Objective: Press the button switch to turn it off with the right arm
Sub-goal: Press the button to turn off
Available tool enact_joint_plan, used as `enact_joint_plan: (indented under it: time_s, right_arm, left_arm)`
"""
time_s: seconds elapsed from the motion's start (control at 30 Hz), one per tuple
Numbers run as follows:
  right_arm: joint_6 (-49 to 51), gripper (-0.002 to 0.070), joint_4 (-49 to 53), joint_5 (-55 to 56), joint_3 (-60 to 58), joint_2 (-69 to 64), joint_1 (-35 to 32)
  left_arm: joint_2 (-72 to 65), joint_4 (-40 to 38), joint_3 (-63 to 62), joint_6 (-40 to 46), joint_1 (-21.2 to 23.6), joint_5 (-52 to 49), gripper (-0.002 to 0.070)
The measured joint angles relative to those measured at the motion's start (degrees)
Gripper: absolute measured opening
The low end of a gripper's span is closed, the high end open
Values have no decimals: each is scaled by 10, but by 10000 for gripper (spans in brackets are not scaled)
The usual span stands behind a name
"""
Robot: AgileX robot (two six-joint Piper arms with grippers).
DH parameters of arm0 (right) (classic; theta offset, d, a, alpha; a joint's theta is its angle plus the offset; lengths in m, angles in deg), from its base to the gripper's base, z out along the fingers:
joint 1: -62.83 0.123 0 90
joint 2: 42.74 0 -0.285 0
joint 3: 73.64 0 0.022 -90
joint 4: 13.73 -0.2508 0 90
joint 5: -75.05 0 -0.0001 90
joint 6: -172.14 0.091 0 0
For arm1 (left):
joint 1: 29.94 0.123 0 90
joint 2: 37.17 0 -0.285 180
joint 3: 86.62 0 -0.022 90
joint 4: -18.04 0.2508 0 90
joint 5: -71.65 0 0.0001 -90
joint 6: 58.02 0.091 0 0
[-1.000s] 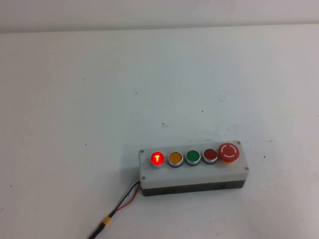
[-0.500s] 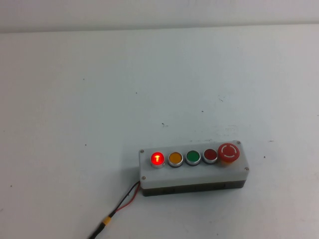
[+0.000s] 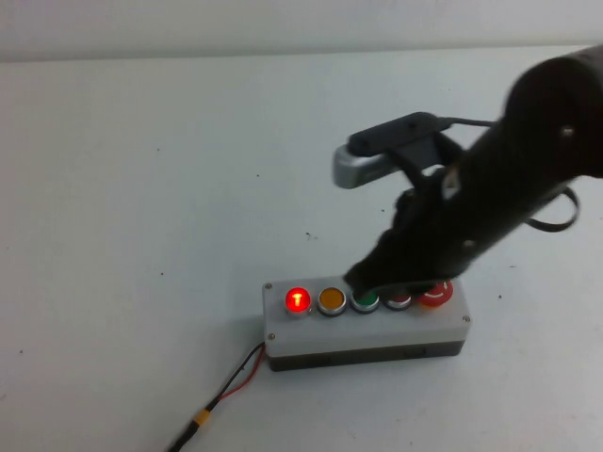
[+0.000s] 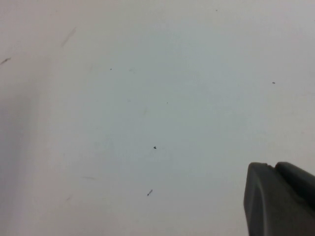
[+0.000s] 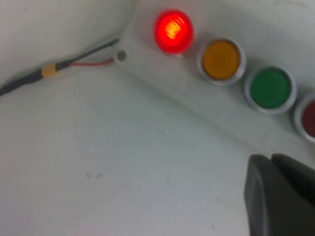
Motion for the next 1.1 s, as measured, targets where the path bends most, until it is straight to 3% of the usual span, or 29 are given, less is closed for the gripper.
enact_joint_plan:
  time_s: [0.17,0.47,1.1]
  right_arm:
    - [4,-15,6,-14,100,-95,43]
    - [4,-15,12,-65,221,-210,65]
    - [4,-15,21,-70,242,-239,65]
  left_arm:
    - [0,0,0,0,0,0,-2]
    - [0,0,0,0,0,0,-2]
    - [0,0,0,0,0,0,-2]
